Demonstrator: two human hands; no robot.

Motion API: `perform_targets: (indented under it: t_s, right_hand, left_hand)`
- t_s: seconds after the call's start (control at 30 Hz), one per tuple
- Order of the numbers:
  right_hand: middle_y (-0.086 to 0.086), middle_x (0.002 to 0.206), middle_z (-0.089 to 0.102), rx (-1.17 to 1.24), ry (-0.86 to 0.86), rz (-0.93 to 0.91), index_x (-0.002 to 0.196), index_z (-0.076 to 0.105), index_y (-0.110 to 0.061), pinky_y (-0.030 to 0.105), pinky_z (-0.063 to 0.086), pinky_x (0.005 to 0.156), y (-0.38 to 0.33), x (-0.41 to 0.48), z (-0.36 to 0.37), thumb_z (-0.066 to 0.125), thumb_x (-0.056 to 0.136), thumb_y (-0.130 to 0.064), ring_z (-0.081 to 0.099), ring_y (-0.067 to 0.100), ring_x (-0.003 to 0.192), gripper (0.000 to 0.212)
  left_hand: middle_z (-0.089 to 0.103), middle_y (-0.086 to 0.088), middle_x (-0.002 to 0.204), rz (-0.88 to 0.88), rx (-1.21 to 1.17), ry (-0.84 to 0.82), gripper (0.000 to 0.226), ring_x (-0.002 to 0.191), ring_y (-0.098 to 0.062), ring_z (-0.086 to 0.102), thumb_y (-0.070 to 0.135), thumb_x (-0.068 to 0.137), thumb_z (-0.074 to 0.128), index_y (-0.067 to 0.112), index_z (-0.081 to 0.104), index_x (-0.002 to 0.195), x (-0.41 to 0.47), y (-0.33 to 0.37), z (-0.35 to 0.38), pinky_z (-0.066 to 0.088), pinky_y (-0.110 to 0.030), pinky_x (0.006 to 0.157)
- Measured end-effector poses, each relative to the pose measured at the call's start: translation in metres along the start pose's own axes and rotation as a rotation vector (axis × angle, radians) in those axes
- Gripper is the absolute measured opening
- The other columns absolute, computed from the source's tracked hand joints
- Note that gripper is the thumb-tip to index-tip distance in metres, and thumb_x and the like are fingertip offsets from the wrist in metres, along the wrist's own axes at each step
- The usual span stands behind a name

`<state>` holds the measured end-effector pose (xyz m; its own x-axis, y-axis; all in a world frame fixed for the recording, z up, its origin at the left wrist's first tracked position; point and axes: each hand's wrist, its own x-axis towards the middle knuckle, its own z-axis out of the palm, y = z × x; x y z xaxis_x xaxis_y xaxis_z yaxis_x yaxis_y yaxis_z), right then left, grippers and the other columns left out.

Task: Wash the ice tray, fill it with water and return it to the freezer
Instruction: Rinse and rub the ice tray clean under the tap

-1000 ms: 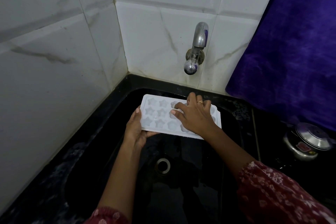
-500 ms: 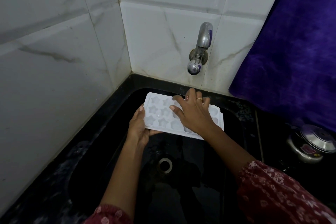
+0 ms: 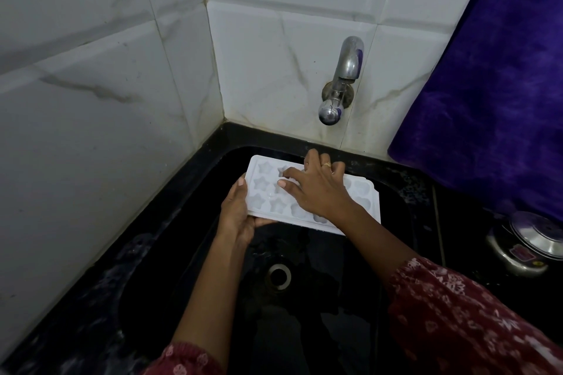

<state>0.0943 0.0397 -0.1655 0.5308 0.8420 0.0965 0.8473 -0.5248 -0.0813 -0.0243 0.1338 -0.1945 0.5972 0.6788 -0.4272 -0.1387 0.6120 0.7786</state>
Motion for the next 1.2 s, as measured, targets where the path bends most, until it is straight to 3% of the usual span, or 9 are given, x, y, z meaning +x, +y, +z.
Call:
perform_targets:
  t_s: [0.13,0.5,0.7,0.87,1.03,1.2]
  right_hand:
    - [0.008,0.127,0.036,-0.052,0.054,-0.001,0.121,0.053,-0.034,0.042,0.023,0.089,0.0,0.0,0.0,0.03,0.093,-0.055,0.036,0.027,0.111,0.042]
    - [0.008,0.13,0.033,0.006,-0.006,0.015,0.125,0.049,-0.037,0.044,0.022,0.094,0.002,-0.002,0.003,0.03,0.093,-0.056,0.033,0.027,0.116,0.042]
    - [0.009,0.122,0.04,-0.019,0.158,-0.006,0.123,0.048,-0.027,0.041,0.024,0.087,-0.007,-0.001,-0.001,0.033,0.092,-0.054,0.038,0.026,0.106,0.044]
    - [0.011,0.13,0.034,-0.048,0.08,-0.071,0.131,0.043,-0.034,0.042,0.023,0.089,-0.017,0.009,0.001,0.027,0.091,-0.059,0.035,0.028,0.111,0.049]
    - [0.011,0.13,0.034,-0.025,0.04,-0.063,0.13,0.045,-0.035,0.044,0.024,0.091,-0.022,0.016,0.007,0.027,0.091,-0.06,0.035,0.03,0.113,0.05]
    - [0.011,0.133,0.032,0.028,-0.013,-0.055,0.131,0.043,-0.039,0.047,0.022,0.095,-0.021,0.018,0.009,0.027,0.091,-0.06,0.032,0.03,0.118,0.048]
  left_hand:
    - [0.064,-0.012,0.113,-0.012,-0.022,0.009,0.035,0.094,-0.03,0.065,0.037,0.096,0.043,0.018,0.056,0.122,0.0,-0.003,0.002,0.055,-0.049,0.066]
    - [0.065,-0.012,0.11,-0.005,-0.018,0.004,0.035,0.091,-0.029,0.066,0.037,0.097,0.042,0.016,0.056,0.12,-0.001,-0.004,0.002,0.058,-0.046,0.06]
    - [0.063,-0.015,0.115,-0.004,-0.026,0.006,0.035,0.099,-0.033,0.063,0.037,0.097,0.039,0.016,0.056,0.119,-0.003,-0.003,0.008,0.053,-0.053,0.077]
    - [0.061,-0.02,0.118,-0.002,-0.039,0.01,0.04,0.105,-0.037,0.06,0.036,0.098,0.038,0.011,0.054,0.125,-0.003,-0.006,0.01,0.047,-0.058,0.091]
    - [0.064,-0.015,0.111,0.011,-0.009,0.014,0.036,0.091,-0.03,0.064,0.037,0.098,0.038,0.016,0.056,0.122,-0.003,-0.005,0.009,0.052,-0.051,0.079]
    - [0.063,-0.017,0.113,0.012,-0.001,0.036,0.038,0.094,-0.032,0.063,0.037,0.098,0.039,0.014,0.055,0.124,-0.001,-0.004,0.006,0.053,-0.051,0.078]
